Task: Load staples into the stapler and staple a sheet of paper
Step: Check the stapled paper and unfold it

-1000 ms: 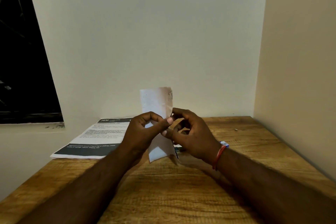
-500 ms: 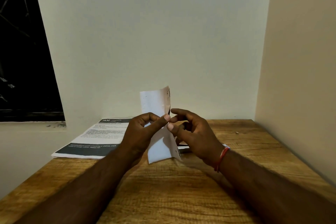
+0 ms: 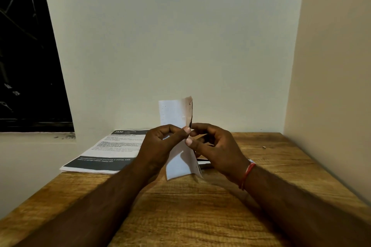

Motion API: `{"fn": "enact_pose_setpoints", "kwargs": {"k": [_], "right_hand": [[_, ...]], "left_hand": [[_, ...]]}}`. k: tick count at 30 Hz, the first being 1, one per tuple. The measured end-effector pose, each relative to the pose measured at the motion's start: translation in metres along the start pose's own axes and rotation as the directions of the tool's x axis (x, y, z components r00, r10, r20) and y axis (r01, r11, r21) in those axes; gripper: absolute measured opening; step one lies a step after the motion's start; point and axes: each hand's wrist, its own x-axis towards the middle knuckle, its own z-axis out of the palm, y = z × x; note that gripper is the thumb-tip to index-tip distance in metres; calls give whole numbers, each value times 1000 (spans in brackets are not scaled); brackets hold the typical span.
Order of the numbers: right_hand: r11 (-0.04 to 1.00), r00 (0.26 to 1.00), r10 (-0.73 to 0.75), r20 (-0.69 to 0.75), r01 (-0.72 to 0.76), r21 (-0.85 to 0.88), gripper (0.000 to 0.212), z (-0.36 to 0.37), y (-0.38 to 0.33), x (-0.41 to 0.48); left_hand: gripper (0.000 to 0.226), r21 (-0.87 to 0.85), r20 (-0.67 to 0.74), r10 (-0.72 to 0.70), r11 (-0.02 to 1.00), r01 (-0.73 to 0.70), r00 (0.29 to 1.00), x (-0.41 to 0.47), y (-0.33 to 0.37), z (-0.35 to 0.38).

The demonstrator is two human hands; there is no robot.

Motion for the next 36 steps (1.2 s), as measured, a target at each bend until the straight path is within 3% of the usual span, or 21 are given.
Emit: {"fn": "enact_pose_setpoints", "kwargs": {"k": [19, 28, 31, 36], "right_hand": [[995, 999, -32, 34, 35, -91, 51, 3, 6, 2], [999, 1000, -28, -11, 27, -43, 23, 2, -1, 1], [974, 991, -106, -77, 87, -211, 17, 3, -2, 1], [846, 924, -359, -130, 264, -464, 14, 6, -10, 1]], "left_hand": [[26, 211, -31, 107, 972, -98, 994, -2, 2, 5], [26, 271, -80, 79, 961, -55, 994, -2, 3, 7], [15, 347, -67, 130, 933, -99, 989, -3, 5, 7], [19, 433, -3, 264, 870, -236, 965, -8, 11, 10]]}}
